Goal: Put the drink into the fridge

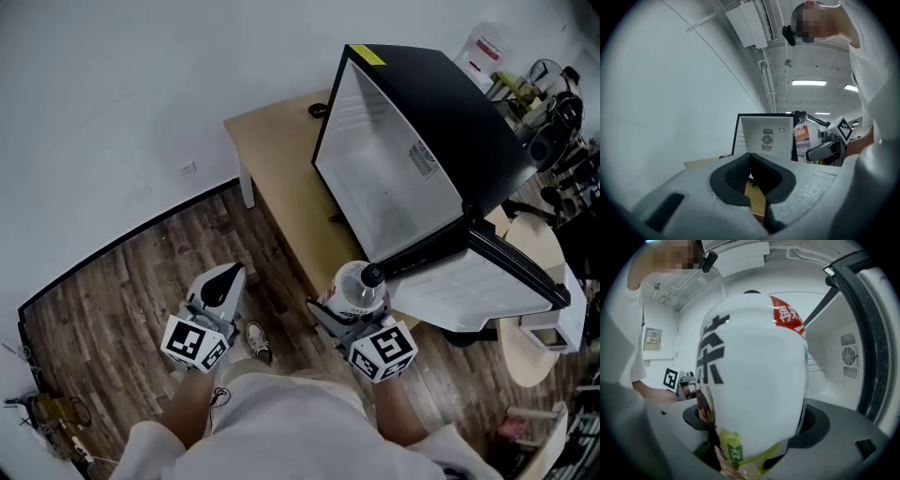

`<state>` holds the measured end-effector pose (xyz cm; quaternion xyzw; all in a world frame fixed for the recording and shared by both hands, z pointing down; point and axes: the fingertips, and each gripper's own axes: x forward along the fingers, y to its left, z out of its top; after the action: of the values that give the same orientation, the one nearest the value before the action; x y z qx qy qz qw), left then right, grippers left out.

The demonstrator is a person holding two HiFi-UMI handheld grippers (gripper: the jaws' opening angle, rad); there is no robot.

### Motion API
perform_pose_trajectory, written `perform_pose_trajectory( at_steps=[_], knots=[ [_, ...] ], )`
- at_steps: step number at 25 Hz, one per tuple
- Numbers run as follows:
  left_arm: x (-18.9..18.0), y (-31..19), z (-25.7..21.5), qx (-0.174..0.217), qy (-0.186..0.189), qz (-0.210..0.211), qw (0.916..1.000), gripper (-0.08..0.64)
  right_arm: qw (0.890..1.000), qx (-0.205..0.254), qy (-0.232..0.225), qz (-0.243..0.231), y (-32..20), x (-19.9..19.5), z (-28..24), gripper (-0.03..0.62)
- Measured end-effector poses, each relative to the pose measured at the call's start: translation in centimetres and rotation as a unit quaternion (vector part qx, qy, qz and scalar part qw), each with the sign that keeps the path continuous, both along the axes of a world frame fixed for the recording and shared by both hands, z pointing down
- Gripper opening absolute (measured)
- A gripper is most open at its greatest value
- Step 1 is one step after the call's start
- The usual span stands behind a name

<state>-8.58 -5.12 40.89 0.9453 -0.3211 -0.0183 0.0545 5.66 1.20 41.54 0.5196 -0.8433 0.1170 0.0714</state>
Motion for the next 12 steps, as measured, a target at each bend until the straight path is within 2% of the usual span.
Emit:
perform_pose_trajectory(
  at_steps=[3, 7, 10, 12],
  knots=[
    [0.4, -3.6, -0.1, -0.005, 0.013, 0.023, 0.9996, 0.013, 1.000, -0.016, 0.002, 0.027, -3.1, -0.4, 0.4, 0.430],
    [2.2, -6.3, 0.6, -0.021, 0.023, 0.052, 0.9982, 0.014, 0.998, -0.022, 0.008, 0.059, -6.7, 1.1, 0.3, 0.430],
    [4.4, -7.5, 1.1, -0.026, 0.017, 0.076, 0.9966, 0.014, 0.997, -0.019, 0.005, 0.081, -9.1, 2.8, 0.2, 0.430],
    [6.0, -8.4, 1.0, -0.015, 0.008, 0.088, 0.9960, 0.014, 0.996, -0.015, 0.000, 0.088, -10.5, 3.8, 0.3, 0.430]
  ],
)
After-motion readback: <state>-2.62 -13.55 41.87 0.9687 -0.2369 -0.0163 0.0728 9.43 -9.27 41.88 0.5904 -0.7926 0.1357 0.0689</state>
